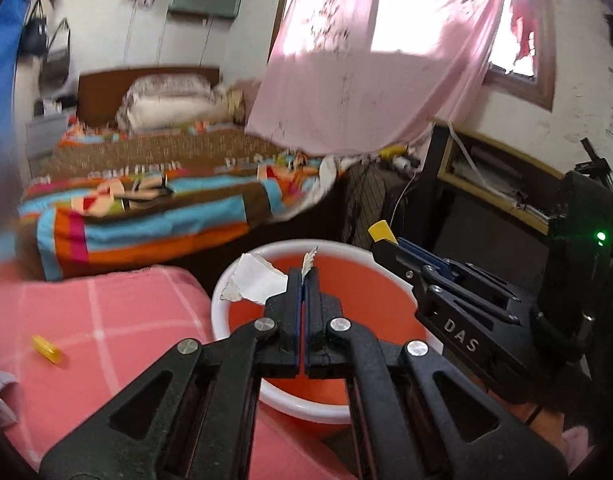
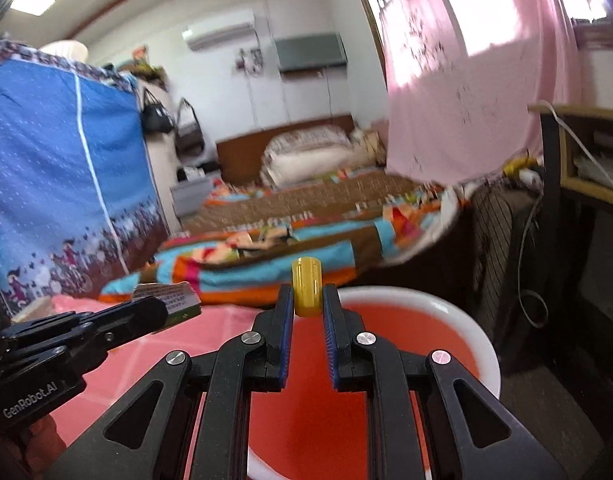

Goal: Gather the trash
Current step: 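Carry both items over the orange bucket and open both tools, then move both tools back over the trash on the bedspread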

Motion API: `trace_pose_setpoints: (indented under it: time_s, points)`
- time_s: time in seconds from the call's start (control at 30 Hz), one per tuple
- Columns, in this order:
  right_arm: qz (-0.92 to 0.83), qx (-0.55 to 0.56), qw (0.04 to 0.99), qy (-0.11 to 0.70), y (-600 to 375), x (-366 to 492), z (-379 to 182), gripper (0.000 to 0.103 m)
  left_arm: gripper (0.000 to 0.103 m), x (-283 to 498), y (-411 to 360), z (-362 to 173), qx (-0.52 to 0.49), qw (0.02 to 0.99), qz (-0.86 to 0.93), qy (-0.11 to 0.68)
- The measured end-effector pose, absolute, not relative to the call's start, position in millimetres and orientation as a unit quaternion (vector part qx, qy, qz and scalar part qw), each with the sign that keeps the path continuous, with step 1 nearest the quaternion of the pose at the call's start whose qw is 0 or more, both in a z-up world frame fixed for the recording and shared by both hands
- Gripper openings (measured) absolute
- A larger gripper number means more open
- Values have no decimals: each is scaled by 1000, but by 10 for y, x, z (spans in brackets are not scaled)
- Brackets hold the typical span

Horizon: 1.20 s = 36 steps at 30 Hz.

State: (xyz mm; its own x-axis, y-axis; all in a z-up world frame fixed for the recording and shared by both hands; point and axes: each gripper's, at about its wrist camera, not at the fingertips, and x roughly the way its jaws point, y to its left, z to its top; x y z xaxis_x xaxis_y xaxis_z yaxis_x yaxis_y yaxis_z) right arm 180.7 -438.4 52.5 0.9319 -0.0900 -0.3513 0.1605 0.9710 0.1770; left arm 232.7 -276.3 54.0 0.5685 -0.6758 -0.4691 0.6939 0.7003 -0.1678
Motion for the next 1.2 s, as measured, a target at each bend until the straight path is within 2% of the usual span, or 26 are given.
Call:
trace_pose_setpoints:
  time_s: [0.27,0.43,0.6,0.7,0.77,0.8,0.83,0.87,0.93,0.97,1.03,1.07,1.1,1.13,1.2]
  points:
    - [-69,124,967,213,-4498,1829,420,14,5,2462,-2857,396,-9,869,-376,321]
    - [-67,139,962,224,-4558,1847,396,14,26,2500,-2863,376,-21,867,-370,334]
    - [-64,149,962,219,-4564,1828,426,14,31,2464,-2765,413,-27,876,-360,321]
    - [-55,146,967,201,-4515,1804,485,17,38,2421,-2609,464,-36,892,-336,301]
    - [-47,139,971,187,-4454,1791,540,27,44,2394,-2481,502,-44,903,-319,285]
    - [-41,135,975,172,-4398,1760,576,38,49,2362,-2380,539,-50,911,-305,273]
    - [-36,133,977,162,-4359,1751,602,43,54,2329,-2263,581,-55,920,-290,259]
    - [-30,130,979,152,-4308,1737,632,43,57,2300,-2170,608,-59,926,-278,248]
    - [-17,120,984,133,-4179,1716,699,43,71,2215,-1940,671,-65,941,-246,221]
    - [-12,115,986,123,-4112,1700,724,43,74,2182,-1842,694,-67,947,-234,211]
    - [-1,110,988,106,-3994,1678,773,46,91,2111,-1637,741,-70,957,-205,190]
    - [5,106,990,96,-3931,1665,800,47,94,2074,-1532,762,-71,963,-189,179]
    - [9,102,991,84,-3858,1649,828,56,101,2033,-1427,788,-72,968,-173,168]
    - [12,100,992,73,-3800,1632,845,75,103,1988,-1315,820,-74,973,-155,155]
    - [23,101,993,48,-3689,1582,885,90,103,1911,-1134,845,-76,979,-129,136]
